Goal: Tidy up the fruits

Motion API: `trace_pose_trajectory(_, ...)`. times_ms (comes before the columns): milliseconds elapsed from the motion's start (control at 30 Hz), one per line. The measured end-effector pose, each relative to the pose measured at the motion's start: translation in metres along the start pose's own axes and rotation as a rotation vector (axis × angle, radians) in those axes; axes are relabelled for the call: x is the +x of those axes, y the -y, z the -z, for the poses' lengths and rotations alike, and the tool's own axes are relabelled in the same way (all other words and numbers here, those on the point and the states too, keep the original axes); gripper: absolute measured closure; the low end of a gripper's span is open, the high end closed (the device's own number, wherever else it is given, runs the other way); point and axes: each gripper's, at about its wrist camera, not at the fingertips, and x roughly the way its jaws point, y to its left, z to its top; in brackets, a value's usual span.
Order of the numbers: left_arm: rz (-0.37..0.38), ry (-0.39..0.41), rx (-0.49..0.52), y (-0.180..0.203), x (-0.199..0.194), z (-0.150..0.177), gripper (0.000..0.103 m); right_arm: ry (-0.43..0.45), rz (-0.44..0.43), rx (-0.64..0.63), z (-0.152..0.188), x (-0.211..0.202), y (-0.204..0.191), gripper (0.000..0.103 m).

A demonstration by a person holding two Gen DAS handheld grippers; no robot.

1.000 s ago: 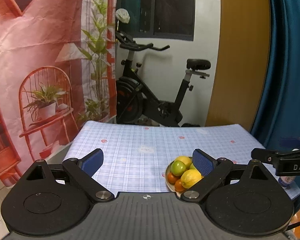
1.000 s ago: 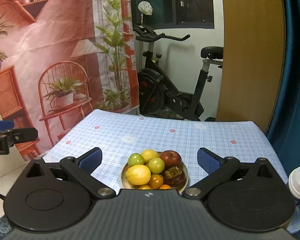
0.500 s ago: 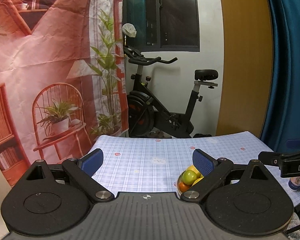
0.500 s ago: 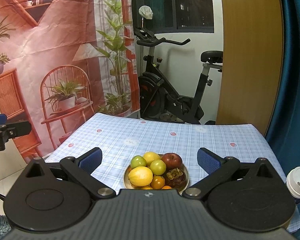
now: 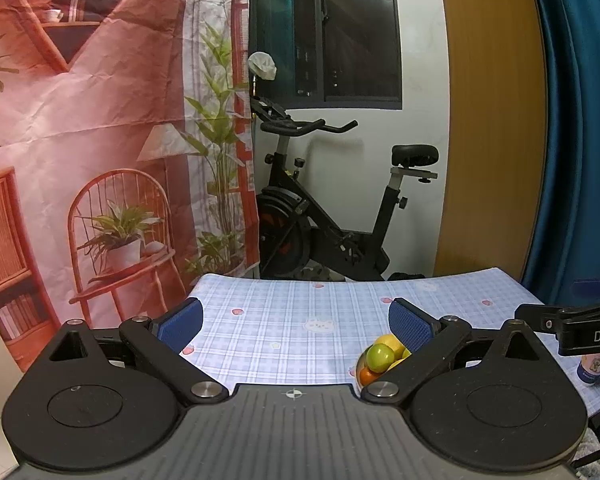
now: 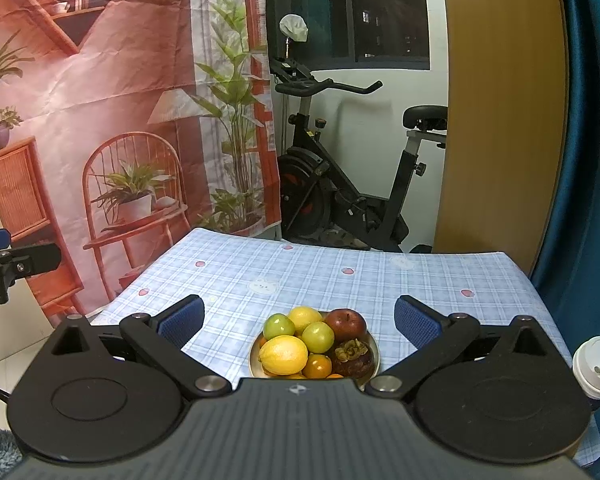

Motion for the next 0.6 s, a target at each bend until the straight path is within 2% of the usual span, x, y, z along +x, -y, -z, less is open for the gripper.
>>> trace_pose_trajectory(600, -0.007, -0.005, -0.017, -0.0026, -0.002, 0.0004, 0.002, 0.002, -0.002, -0.003, -0.0003, -0.0022, 0.0008, 0.0)
